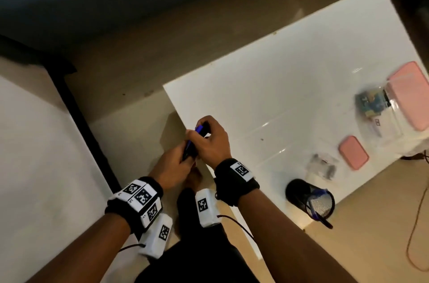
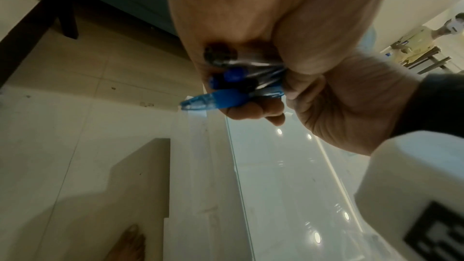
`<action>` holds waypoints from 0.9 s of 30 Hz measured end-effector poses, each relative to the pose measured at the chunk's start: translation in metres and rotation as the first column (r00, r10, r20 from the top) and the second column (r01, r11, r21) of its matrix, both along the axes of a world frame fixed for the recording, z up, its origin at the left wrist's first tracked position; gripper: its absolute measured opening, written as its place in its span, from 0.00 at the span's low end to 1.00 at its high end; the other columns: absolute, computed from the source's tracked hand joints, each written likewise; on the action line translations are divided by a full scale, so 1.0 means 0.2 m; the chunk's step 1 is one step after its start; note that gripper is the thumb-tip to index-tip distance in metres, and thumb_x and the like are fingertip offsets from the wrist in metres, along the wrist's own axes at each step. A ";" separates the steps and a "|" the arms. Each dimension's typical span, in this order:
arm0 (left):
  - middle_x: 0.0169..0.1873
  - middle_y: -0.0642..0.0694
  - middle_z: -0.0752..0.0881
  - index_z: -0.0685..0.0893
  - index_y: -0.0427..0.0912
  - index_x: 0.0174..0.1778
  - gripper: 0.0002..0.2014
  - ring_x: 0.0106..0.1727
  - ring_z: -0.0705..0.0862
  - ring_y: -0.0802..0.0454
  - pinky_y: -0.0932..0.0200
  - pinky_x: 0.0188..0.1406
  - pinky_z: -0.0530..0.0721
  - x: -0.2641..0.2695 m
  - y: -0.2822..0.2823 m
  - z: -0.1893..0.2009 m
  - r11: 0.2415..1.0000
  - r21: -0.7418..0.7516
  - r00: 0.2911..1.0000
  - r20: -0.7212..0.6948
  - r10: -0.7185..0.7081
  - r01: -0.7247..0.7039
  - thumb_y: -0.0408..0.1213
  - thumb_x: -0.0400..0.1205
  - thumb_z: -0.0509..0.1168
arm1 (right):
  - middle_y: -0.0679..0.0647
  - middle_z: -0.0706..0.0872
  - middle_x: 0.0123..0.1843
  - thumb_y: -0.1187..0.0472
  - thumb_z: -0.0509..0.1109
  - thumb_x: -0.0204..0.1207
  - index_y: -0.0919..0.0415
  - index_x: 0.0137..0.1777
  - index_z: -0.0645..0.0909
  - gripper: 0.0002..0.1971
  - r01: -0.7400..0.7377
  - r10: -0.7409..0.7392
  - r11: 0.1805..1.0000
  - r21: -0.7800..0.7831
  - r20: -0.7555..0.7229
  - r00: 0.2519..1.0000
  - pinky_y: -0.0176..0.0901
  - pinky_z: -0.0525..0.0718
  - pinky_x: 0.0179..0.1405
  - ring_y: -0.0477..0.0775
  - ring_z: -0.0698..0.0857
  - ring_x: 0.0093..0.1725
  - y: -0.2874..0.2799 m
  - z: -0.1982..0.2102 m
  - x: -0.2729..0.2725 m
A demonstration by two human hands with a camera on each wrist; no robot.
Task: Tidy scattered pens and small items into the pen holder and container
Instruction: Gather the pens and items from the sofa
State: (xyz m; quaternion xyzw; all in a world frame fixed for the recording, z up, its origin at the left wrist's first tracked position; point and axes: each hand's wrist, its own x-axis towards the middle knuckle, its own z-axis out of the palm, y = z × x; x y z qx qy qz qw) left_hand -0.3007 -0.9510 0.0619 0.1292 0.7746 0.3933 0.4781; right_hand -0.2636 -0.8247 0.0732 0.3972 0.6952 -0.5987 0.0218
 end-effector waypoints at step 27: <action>0.30 0.42 0.86 0.86 0.40 0.35 0.17 0.25 0.80 0.50 0.63 0.22 0.76 1.16 0.21 0.25 0.748 0.153 0.746 0.334 0.576 -0.646 0.46 0.84 0.64 | 0.60 0.78 0.28 0.65 0.77 0.75 0.67 0.39 0.78 0.10 0.295 -0.308 0.946 -0.132 -0.100 0.946 0.46 0.85 0.24 0.57 0.79 0.23 0.16 0.34 1.31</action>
